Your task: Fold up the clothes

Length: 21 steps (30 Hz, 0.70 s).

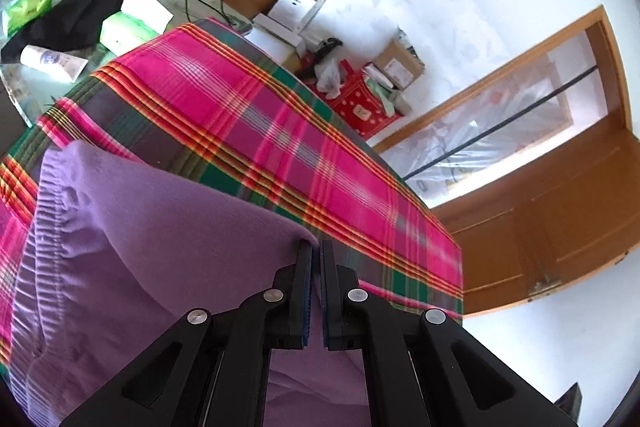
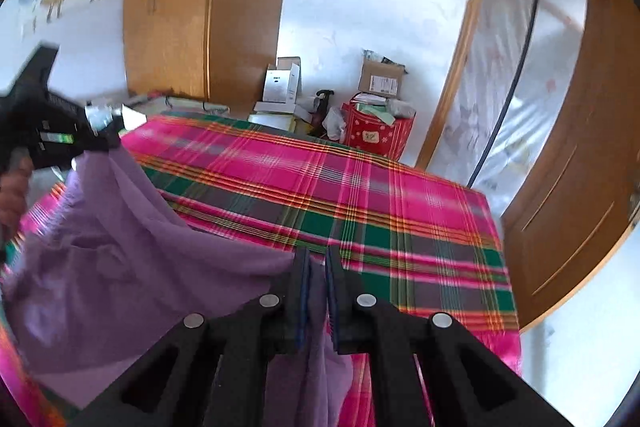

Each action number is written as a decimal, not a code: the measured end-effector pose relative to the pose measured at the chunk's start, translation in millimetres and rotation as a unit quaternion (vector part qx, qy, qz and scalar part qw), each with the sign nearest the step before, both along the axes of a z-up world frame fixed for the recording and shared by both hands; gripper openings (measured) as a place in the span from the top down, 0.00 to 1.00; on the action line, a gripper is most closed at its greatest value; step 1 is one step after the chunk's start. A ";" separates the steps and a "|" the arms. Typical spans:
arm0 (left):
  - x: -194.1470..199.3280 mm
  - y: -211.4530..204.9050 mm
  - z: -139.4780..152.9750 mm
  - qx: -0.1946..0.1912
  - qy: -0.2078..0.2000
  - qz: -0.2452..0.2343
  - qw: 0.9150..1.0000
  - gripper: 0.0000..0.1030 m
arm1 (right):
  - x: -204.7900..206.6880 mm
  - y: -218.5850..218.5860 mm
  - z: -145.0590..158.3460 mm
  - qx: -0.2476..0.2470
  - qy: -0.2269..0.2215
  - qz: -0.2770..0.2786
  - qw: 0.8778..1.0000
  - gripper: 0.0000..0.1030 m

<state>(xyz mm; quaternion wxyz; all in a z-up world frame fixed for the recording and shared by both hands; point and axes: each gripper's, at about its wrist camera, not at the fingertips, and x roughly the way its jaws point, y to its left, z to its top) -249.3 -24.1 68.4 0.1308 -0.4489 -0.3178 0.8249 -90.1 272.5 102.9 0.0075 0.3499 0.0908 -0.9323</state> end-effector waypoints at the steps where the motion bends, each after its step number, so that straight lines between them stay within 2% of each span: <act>1: 1.0 0.7 -1.5 -0.006 -0.001 -0.005 1.000 0.97 | -4.6 -2.1 -5.8 0.001 -0.009 0.000 1.000 0.92; 5: 9.1 2.0 -6.9 -0.019 -0.008 -0.033 0.999 0.96 | -8.8 3.8 -21.3 -0.021 -0.038 -0.014 0.999 0.92; 8: 20.1 0.4 -8.6 -0.027 -0.009 -0.049 0.998 0.92 | -1.7 17.4 -20.0 -0.067 -0.052 -0.016 0.996 0.90; 12: 40.3 1.2 -7.3 -0.017 -0.005 -0.074 0.997 0.82 | 20.8 38.5 -8.8 -0.119 -0.042 -0.021 0.992 0.79; 15: 55.2 9.5 -5.2 -0.007 -0.001 -0.106 0.994 0.81 | 43.1 52.1 -2.5 -0.147 -0.035 -0.023 0.988 0.75; 19: 75.2 42.1 -5.1 0.007 0.015 -0.199 0.980 0.81 | 73.3 69.4 3.3 -0.181 -0.028 -0.027 0.983 0.70; 20: 79.2 51.8 -6.2 0.007 0.015 -0.218 0.976 0.78 | 81.4 72.2 1.2 -0.185 -0.029 -0.029 0.982 0.68; 21: 83.1 61.9 -7.2 0.007 0.016 -0.236 0.971 0.67 | 88.9 75.6 -2.3 -0.191 -0.031 -0.032 0.981 0.66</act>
